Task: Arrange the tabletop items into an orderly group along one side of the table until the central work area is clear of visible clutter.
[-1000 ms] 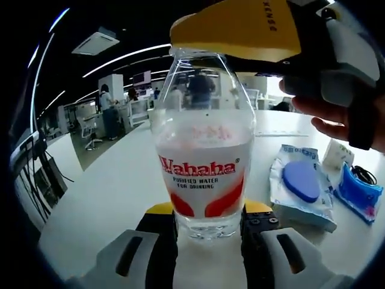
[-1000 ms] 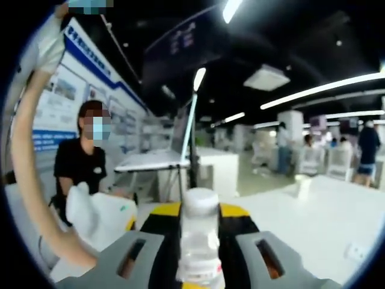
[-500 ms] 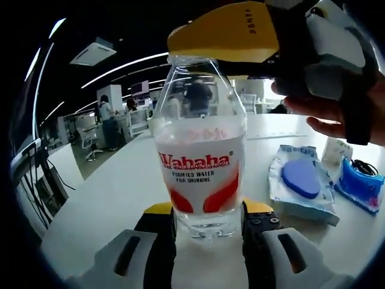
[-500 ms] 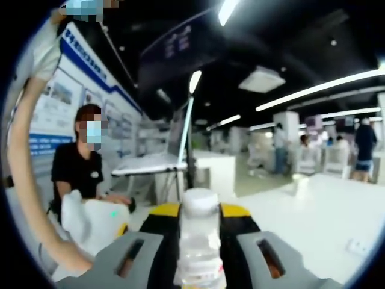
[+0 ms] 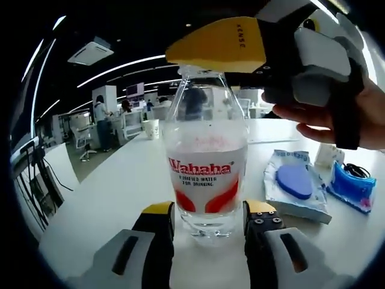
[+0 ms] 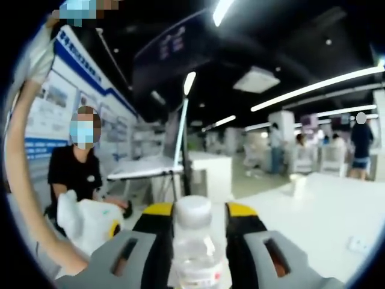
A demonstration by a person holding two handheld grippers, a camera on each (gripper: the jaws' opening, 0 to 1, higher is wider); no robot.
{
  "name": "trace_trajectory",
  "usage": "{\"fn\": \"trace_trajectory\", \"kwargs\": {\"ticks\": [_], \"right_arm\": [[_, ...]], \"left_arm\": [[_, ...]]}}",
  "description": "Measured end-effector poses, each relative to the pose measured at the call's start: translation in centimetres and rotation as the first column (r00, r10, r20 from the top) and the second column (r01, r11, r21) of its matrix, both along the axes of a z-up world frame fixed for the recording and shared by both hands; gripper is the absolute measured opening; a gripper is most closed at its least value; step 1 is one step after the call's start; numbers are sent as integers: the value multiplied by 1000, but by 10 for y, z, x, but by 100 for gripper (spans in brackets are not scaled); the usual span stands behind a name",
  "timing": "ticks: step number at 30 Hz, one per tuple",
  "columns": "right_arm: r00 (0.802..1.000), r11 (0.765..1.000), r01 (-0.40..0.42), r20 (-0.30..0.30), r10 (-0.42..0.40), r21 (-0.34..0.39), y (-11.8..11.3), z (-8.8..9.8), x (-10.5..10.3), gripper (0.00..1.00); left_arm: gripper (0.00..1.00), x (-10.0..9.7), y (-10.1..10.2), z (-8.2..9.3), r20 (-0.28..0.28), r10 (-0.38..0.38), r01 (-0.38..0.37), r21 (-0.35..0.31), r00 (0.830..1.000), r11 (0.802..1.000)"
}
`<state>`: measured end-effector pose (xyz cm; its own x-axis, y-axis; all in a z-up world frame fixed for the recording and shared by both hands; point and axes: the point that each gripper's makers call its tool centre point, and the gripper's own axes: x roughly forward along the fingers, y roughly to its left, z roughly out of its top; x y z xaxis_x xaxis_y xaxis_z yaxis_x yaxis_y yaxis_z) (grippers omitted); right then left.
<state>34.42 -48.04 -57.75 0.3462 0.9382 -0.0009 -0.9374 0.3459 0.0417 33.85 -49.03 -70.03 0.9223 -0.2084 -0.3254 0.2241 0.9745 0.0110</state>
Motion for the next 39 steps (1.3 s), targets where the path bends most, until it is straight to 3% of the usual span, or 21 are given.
{"fn": "trace_trajectory", "kwargs": {"ticks": [5,17,21,26,32,36,39], "right_arm": [[1000,1000,1,1,-1,-8,-1,0,0,29],[1000,998,-8,5,8,-54,-3,-5,-8,30],[1000,998,7,-7,-8,-64,-8,-4,-10,36],[999,997,46,-20,-47,-69,-17,1,-10,46],[994,993,91,-46,-95,-77,-23,2,-11,67],[987,989,125,-89,-131,-78,-28,3,-14,83],[985,988,130,-107,-139,-86,-33,6,-21,88]], "left_arm": [[38,-2,-5,1,-11,-16,16,-5,1000,1000],[36,-5,-4,0,-30,22,-22,-7,999,1000],[37,-12,-1,3,-42,28,-29,-15,999,999],[48,-22,6,8,-59,40,-43,-44,997,998],[75,-29,9,16,-79,43,-52,-126,996,991],[100,-33,8,21,-86,32,-48,-187,996,981],[100,-37,8,21,-102,14,-33,-190,995,981]]}}
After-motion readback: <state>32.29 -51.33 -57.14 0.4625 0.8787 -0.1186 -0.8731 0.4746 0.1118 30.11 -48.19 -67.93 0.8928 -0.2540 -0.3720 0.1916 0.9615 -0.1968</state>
